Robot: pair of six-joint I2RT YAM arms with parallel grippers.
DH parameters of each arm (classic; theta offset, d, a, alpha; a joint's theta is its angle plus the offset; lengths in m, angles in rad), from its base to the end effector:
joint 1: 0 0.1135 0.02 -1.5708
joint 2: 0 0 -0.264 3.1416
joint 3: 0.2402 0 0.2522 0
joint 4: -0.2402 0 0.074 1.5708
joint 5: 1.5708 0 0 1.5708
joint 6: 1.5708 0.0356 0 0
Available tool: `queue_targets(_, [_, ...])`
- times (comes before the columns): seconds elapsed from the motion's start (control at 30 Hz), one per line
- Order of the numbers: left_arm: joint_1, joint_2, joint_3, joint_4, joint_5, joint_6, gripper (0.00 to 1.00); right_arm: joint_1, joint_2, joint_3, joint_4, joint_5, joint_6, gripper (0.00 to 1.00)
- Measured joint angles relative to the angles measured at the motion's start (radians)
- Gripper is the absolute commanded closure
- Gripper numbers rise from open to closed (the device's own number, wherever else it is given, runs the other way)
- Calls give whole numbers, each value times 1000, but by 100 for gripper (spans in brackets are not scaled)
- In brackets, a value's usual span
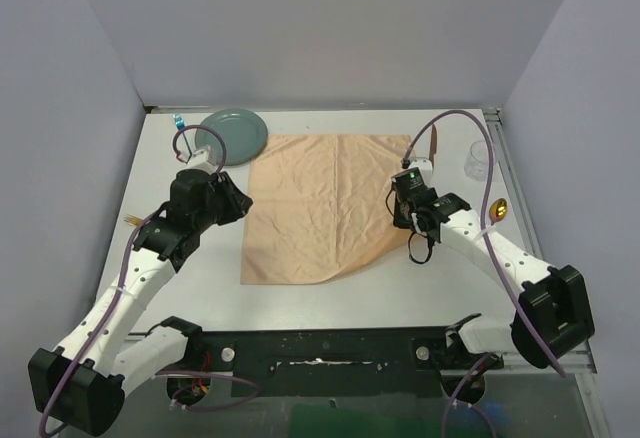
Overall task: Set the dinner table for one person
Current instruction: Flatten out the napkin at the center of the board.
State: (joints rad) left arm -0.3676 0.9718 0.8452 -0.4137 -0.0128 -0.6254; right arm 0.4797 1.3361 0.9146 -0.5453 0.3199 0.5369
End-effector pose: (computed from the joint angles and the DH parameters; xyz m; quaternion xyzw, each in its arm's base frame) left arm 0.2015 -0.0771 0.3038 -0.1150 0.8625 -0.2298 0.4359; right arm 0.2428 0.1137 0.2361 0.0743 0.9408 0.0101 0.3305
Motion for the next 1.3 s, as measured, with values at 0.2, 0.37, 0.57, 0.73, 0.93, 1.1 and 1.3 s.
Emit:
queue_targets(0.2, [0, 0, -4, 6, 7, 0, 77, 22, -80, 18, -139, -14, 3, 98])
queue_targets(0.37, [0, 0, -5, 6, 11, 0, 77, 54, -137, 18, -266, -55, 12, 96])
queue_targets(0.57, [0, -1, -5, 6, 18, 0, 77, 79, -233, 18, -403, -106, 34, 88])
queue_targets(0.73, [0, -1, -5, 10, 29, -1, 77, 84, -291, 18, -512, -106, 58, 64])
queue_targets(0.93, [0, -1, -5, 16, 40, -1, 77, 84, -314, 31, -595, -106, 74, 62])
queue_targets(1.1, [0, 0, -6, 29, 55, -6, 77, 84, -330, 37, -587, -93, 82, 80])
queue_targets(1.3, [0, 19, -31, 66, 88, -18, 77, 84, -320, -68, -414, -69, 104, 96])
